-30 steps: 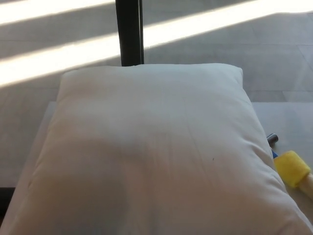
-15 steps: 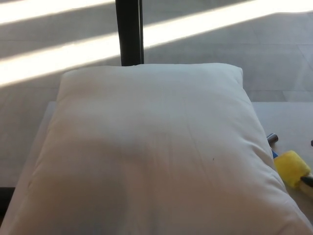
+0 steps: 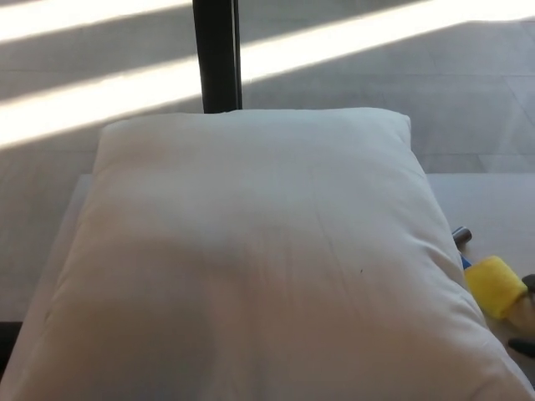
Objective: A hammer is kept on the right hand side and a pillow is kept on the left hand side on the desk infront of the robot and the robot uses its right hand to pick up the hammer and makes a downward swinging motion to hit the pillow
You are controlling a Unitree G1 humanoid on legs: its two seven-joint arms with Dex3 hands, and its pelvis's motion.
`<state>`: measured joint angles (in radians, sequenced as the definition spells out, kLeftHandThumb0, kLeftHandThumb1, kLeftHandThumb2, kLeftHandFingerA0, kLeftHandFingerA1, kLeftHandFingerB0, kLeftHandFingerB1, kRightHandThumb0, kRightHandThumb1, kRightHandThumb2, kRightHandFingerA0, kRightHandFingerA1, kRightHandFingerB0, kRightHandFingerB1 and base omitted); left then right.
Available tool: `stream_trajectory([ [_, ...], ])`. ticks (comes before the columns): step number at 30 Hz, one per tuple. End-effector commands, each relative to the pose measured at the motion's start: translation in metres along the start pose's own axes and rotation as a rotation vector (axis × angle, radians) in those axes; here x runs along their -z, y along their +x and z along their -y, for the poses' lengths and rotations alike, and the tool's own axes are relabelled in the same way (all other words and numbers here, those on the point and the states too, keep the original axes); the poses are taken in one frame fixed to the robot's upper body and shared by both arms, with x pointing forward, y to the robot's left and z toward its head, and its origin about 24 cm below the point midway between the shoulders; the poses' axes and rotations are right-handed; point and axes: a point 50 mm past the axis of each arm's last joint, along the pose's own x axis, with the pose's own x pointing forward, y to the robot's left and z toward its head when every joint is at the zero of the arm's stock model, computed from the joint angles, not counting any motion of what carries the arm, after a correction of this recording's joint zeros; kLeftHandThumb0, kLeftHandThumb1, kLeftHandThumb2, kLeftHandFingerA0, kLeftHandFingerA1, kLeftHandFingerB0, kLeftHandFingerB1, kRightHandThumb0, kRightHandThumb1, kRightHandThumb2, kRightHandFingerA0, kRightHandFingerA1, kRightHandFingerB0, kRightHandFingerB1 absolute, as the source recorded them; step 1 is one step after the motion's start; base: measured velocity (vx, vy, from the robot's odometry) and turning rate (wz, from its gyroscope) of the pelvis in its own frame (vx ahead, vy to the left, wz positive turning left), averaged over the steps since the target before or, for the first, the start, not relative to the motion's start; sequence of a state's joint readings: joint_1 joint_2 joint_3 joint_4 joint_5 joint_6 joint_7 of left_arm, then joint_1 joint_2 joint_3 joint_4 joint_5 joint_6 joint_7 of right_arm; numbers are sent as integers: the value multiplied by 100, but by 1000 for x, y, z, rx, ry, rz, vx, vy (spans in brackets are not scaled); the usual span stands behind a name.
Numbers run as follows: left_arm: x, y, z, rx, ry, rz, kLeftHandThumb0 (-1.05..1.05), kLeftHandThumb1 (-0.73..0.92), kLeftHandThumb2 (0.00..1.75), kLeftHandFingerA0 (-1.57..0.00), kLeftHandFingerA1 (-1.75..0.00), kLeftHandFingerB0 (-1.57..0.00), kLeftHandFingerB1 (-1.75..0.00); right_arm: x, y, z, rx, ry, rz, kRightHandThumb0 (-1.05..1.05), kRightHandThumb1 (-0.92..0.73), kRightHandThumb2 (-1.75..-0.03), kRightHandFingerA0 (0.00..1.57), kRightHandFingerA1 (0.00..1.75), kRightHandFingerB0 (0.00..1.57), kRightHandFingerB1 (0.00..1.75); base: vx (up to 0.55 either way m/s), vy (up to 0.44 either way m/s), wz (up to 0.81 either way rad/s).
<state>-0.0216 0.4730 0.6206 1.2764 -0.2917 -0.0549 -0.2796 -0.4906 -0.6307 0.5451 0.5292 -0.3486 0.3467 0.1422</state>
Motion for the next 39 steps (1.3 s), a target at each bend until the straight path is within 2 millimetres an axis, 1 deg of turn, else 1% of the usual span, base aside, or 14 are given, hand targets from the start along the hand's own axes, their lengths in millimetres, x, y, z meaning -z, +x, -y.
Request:
stream_trajectory([
  [1, 0, -1, -2, 4, 28, 15, -65, 77, 63, -67, -50, -46, -43, 1, 8, -19, 11, -55, -91, -70, -51, -86, 0, 36, 10, 38, 0, 0, 0],
  [6, 1, -1, -1, 6, 38, 9, -66, 75, 63, -67, -50, -50, -43, 4, 13, -29, 85, 3, -106, -51, -64, -59, 18, 52, 24, 32, 0, 0, 0],
  [9, 1, -1, -1, 9, 55, 9, -65, 76, 63, -70, -49, -49, -42, 6, 15, -34, 98, 17, -104, -49, -64, -60, 18, 51, 25, 34, 0, 0, 0],
  [10, 0, -1, -1, 13, 60, 11, -65, 77, 63, -68, -49, -48, -42, 6, 15, -35, 94, 13, -109, -53, -51, -80, 24, 58, 20, 45, 0, 0, 0],
  [12, -1, 0, 2, 19, 58, 18, -64, 77, 64, -68, -51, -46, -44, 7, 14, -37, 103, 8, -100, -52, -51, -83, 46, 75, 21, 47, 0, 0, 0],
  [13, -1, 0, 1, 25, 78, 21, -65, 78, 63, -66, -49, -45, -42, 7, 14, -39, 107, 35, -98, -44, -64, -58, 38, 74, 29, 37, 0, 0, 0],
  [14, -1, 0, 2, 25, 83, 20, -65, 77, 64, -67, -50, -46, -42, 8, 14, -41, 112, 22, -104, -42, -64, -59, 67, 111, 27, 37, 0, 0, 0],
  [17, 0, 0, 2, 15, 68, 15, -65, 77, 63, -69, -50, -49, -43, 10, 15, -49, 49, -46, -141, -20, -68, -60, 99, 102, 27, 34, 0, 0, 0],
  [20, 0, 0, 3, 25, 70, 15, -65, 77, 63, -66, -49, -46, -42, 13, 16, -54, 0, -121, -179, -25, -69, -62, 72, 137, 42, 43, 0, 0, 0],
  [23, 0, 0, 4, 32, 61, 21, -65, 77, 63, -66, -50, -46, -43, 12, 18, -54, -23, -193, -194, -31, -59, -57, 67, 121, 54, 48, 0, 0, 0],
  [24, 0, 0, 4, 37, 94, 16, -66, 78, 63, -66, -50, -45, -42, 11, 19, -54, -19, -214, -181, -26, -65, -59, 70, 138, 36, 42, 0, 0, 0],
  [27, 0, 0, 5, 35, 96, 21, -65, 78, 63, -66, -50, -47, -43, 11, 19, -53, -10, -222, -174, -26, -67, -63, 69, 147, 28, 40, 0, 0, 0],
  [34, -6, 1, 7, 54, 103, 45, -66, 77, 63, -62, -57, -46, -47, 7, 13, -44, 85, -331, -4, -29, -77, -68, 77, 159, 64, 62, 0, 0, 0],
  [39, -6, 1, 7, 49, 103, 46, -65, 76, 62, -60, -58, -45, -48, 15, 8, -42, 113, -380, 106, -29, -73, -67, 82, 159, 71, 49, 0, 0, 0],
])
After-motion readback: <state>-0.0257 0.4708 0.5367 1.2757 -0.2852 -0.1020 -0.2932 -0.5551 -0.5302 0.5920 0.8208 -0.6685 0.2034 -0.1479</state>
